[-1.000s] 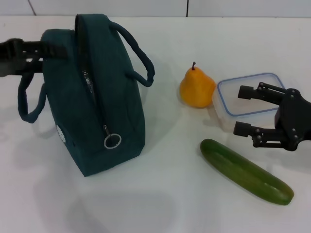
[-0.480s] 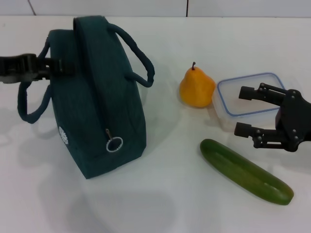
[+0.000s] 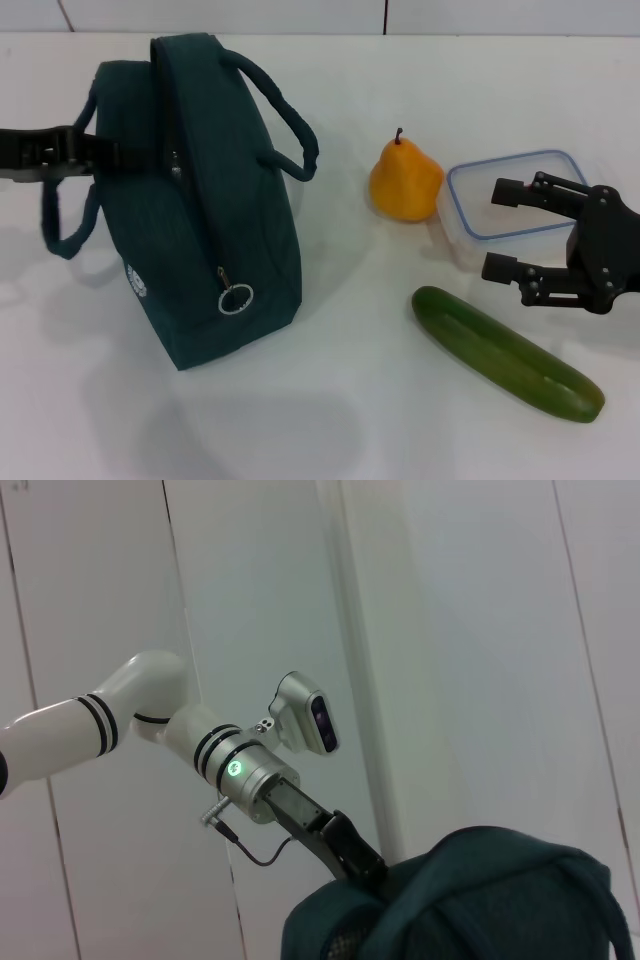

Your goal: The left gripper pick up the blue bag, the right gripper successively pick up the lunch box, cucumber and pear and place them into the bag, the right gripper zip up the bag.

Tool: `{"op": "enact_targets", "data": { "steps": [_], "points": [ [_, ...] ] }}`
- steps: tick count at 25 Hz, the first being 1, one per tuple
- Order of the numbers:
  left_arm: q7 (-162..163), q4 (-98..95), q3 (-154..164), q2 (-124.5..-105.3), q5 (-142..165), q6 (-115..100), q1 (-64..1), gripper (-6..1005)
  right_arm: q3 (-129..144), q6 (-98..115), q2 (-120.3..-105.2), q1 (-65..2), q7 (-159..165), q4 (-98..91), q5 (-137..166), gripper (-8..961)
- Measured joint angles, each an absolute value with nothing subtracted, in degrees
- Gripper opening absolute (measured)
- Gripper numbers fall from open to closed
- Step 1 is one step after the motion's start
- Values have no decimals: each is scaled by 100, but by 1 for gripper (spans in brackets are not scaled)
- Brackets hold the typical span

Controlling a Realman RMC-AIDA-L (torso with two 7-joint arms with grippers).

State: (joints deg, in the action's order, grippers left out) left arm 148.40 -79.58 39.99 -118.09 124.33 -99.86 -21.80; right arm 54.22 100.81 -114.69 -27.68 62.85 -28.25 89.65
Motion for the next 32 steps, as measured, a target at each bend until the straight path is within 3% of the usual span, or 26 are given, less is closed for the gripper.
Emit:
{"op": "enact_targets", "data": {
  "steps": [6,11,32],
  "points": [
    [15153,-8025,3999,-11814,12378,-10233,-2234,105,5187,10048,-11469,-2714,6318,-2803,8963,857],
    [15258,-8457,4060,-11934,12321,-10348,-2200,47,4767,9872,-11422,-2678,6408,-2560,8963,857],
    [16053,-9161,5026,-11962,12306,-10230,-2228,47,3654,7841,-11393,-2377,7829,-2153,8882,852]
  ]
}}
